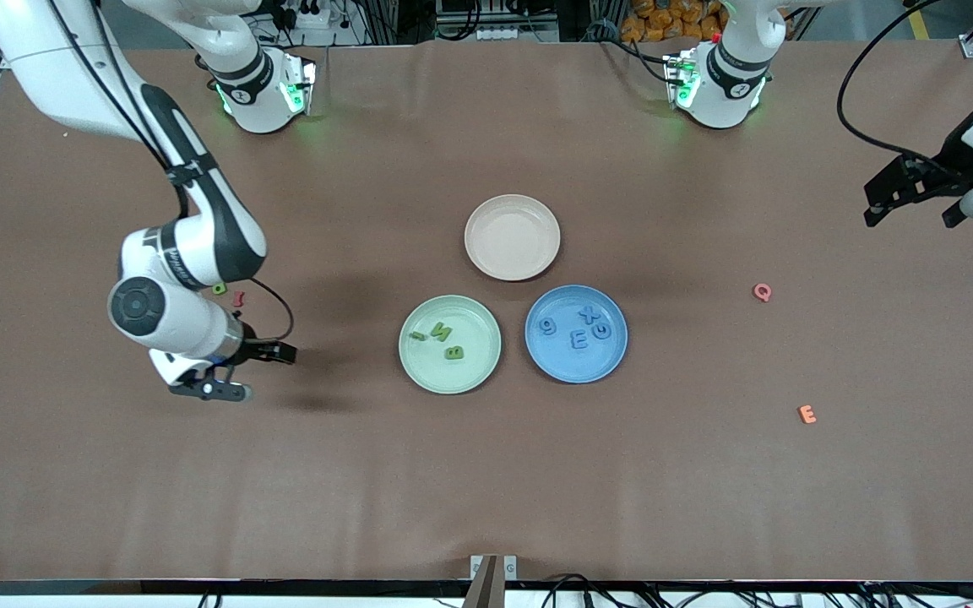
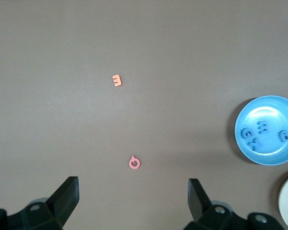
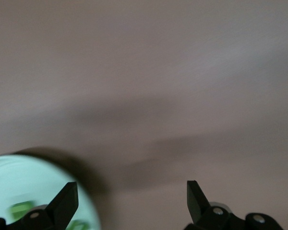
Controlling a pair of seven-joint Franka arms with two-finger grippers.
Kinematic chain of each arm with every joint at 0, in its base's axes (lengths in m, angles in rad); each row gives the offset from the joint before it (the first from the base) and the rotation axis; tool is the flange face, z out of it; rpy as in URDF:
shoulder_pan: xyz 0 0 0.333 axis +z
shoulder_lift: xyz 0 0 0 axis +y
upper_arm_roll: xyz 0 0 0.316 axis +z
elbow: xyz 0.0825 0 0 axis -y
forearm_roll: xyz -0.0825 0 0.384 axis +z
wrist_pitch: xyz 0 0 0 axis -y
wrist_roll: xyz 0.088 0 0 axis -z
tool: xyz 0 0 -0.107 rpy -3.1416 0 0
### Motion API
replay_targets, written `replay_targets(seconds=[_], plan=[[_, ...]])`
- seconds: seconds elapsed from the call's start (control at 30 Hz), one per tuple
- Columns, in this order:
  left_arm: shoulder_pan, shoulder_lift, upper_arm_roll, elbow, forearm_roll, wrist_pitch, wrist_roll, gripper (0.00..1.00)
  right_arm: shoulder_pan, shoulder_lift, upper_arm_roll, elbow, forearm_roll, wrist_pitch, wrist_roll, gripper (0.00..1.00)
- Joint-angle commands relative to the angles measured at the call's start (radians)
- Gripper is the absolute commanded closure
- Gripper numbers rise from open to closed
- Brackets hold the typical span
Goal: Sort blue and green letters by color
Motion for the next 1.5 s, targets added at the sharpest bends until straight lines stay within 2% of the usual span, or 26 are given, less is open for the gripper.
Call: replay_targets(seconds=[0.0,0.23,0.47,0.67,1.1,1.47], plan=[[0.005,0.02,0.0,0.075,-0.016,-0.13,0.025,0.0,-0.064,-0.096,0.013,-0.131,-0.021,0.022,-0.051,0.0],[0.008,0.041,0.0,0.118,-0.01,-0.144,0.031,0.0,-0.17,-0.17,0.015,-0.245,-0.049,0.04,-0.169,0.0],[0.006,0.081,-0.002,0.181,-0.011,-0.193,0.031,0.0,-0.253,-0.21,0.013,-0.372,-0.073,0.153,-0.261,0.01],[0.011,0.081,0.0,0.181,-0.016,-0.193,0.028,0.0,-0.271,-0.227,0.013,-0.414,-0.076,0.17,-0.275,0.01],[0.006,0.081,-0.003,0.183,-0.028,-0.207,0.03,0.0,-0.297,-0.25,0.012,-0.556,-0.126,0.331,-0.277,0.02],[-0.003,0.083,-0.009,0.18,-0.03,-0.219,0.028,0.0,-0.296,-0.253,0.012,-0.619,-0.142,0.385,-0.277,0.05]])
